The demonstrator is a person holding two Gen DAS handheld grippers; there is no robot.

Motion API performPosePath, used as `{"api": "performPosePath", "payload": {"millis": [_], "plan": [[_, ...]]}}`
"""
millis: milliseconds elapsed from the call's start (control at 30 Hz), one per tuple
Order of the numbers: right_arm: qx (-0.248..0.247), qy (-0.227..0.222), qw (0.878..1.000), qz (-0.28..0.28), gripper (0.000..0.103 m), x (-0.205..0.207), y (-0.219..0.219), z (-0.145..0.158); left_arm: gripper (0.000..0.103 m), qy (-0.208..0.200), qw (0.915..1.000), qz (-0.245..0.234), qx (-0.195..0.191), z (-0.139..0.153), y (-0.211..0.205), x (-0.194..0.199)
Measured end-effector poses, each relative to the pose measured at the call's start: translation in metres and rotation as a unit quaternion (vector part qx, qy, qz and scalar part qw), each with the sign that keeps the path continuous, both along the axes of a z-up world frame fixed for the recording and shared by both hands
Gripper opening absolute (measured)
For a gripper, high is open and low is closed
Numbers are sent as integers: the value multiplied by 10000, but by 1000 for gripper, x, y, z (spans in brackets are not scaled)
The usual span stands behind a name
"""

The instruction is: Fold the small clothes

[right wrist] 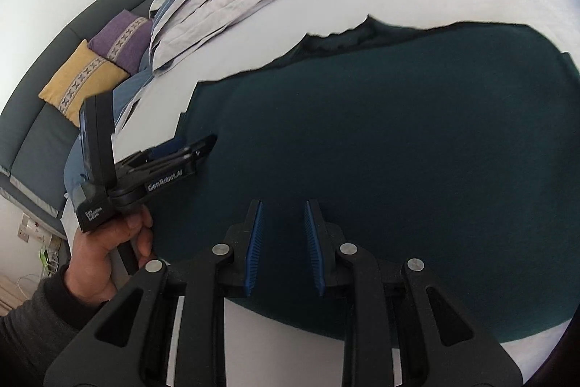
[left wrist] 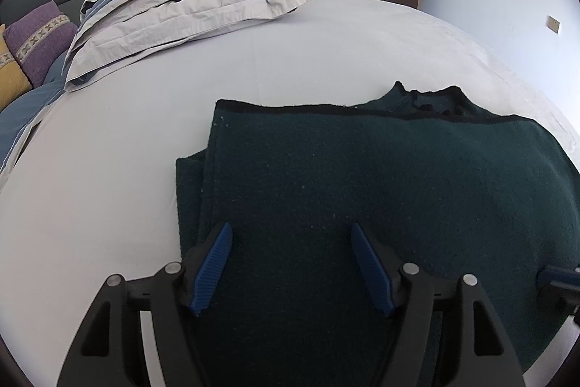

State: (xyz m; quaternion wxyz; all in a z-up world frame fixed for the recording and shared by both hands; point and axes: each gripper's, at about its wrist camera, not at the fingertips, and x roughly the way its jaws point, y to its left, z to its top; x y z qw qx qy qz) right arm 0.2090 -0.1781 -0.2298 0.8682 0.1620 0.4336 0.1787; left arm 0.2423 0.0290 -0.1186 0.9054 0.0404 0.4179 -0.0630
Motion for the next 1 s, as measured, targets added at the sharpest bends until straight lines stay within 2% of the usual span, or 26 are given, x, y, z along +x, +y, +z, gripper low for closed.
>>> {"api": "performPosePath", "payload": {"millis": [67, 133, 367, 567, 700, 733, 767, 800, 900, 1000], "plan": [[34, 5, 10000, -2, 22, -2, 2, -9, 72, 4, 10000, -6, -9, 0, 0, 0], [300, 58, 9995, -105, 22, -8, -11, -12, 72, 0, 10000, -4, -6, 0, 0, 0], [749, -15, 9921, -1002, 21, -36, -90, -22, 74, -20, 10000, 23, 25, 0, 0, -3], [830, -137, 9740, -2102, 21, -70, -161, -17, 74, 54, 9999, -54, -98, 2, 7, -9], [965, -173, 9614, -2570, 22, -84, -186, -13, 74, 42, 9998, -126, -141, 4, 16, -24], [944, -178, 9588, -2672, 22, -87, -188, -11, 82, 21, 10000, -70, -25, 5, 17, -29], [948, -214, 9580, -2700, 22, -89, -189, -8, 96, 72, 9999, 69, 105, 3, 20, -32], [975, -243, 9577, -2695, 23, -89, -186, -6, 98, 145, 9998, 155, 66, -1, 24, -34], [1081, -344, 9626, -2462, 23, -83, -170, 4, 99, 324, 9982, 335, -369, -8, 42, -38], [1145, -367, 9711, -2062, 23, -71, -147, 15, 99, 301, 9988, 333, -202, -6, 37, -41]]}}
